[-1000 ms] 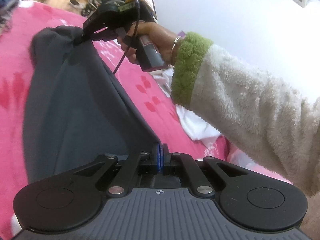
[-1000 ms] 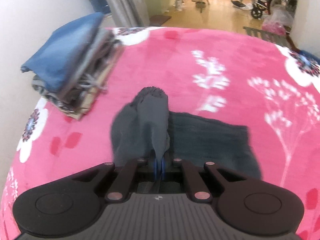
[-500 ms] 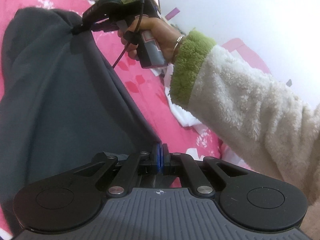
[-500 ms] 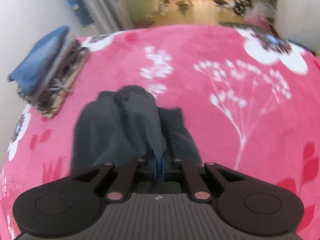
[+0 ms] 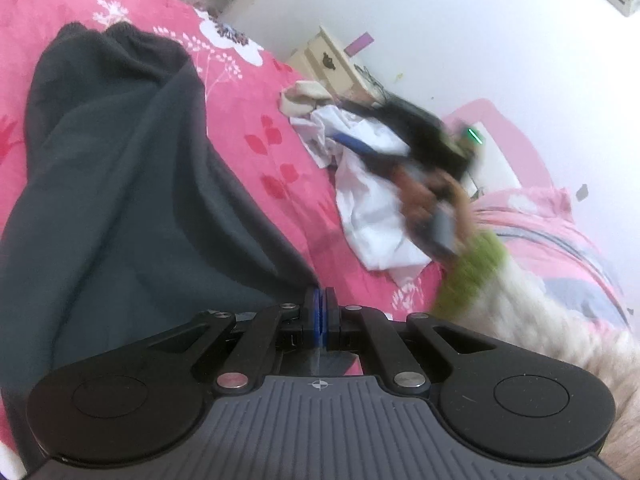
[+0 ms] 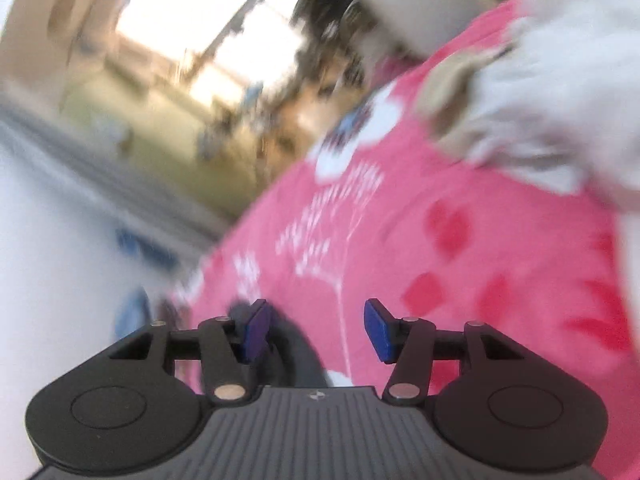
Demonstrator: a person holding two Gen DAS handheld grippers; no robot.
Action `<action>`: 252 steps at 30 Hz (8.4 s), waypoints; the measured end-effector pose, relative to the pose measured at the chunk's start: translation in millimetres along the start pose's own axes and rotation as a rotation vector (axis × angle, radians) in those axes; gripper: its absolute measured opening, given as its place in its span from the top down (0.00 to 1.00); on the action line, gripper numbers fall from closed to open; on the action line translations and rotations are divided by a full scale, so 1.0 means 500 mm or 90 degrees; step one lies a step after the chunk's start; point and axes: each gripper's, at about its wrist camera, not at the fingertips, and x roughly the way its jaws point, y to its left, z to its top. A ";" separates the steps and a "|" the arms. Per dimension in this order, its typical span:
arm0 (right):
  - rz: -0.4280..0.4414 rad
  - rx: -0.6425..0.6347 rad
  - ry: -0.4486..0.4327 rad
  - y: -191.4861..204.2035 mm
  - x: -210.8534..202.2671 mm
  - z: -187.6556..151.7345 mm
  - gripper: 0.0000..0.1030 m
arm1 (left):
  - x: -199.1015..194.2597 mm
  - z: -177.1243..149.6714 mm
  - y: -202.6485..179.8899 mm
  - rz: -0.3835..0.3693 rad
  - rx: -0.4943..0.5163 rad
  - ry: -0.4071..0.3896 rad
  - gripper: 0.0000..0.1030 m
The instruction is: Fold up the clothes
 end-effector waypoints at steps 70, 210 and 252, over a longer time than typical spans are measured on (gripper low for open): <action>-0.119 0.164 0.283 -0.120 -0.121 -0.373 0.93 | -0.090 -0.247 0.080 0.246 -0.202 -0.028 0.64; -0.337 -0.193 -0.005 -0.057 -0.238 -0.472 0.87 | 0.012 -0.313 0.042 0.279 -0.067 -0.028 0.72; -0.211 -0.201 -0.002 -0.056 -0.263 -0.408 0.72 | -0.057 -0.295 0.028 0.248 -0.037 -0.054 0.65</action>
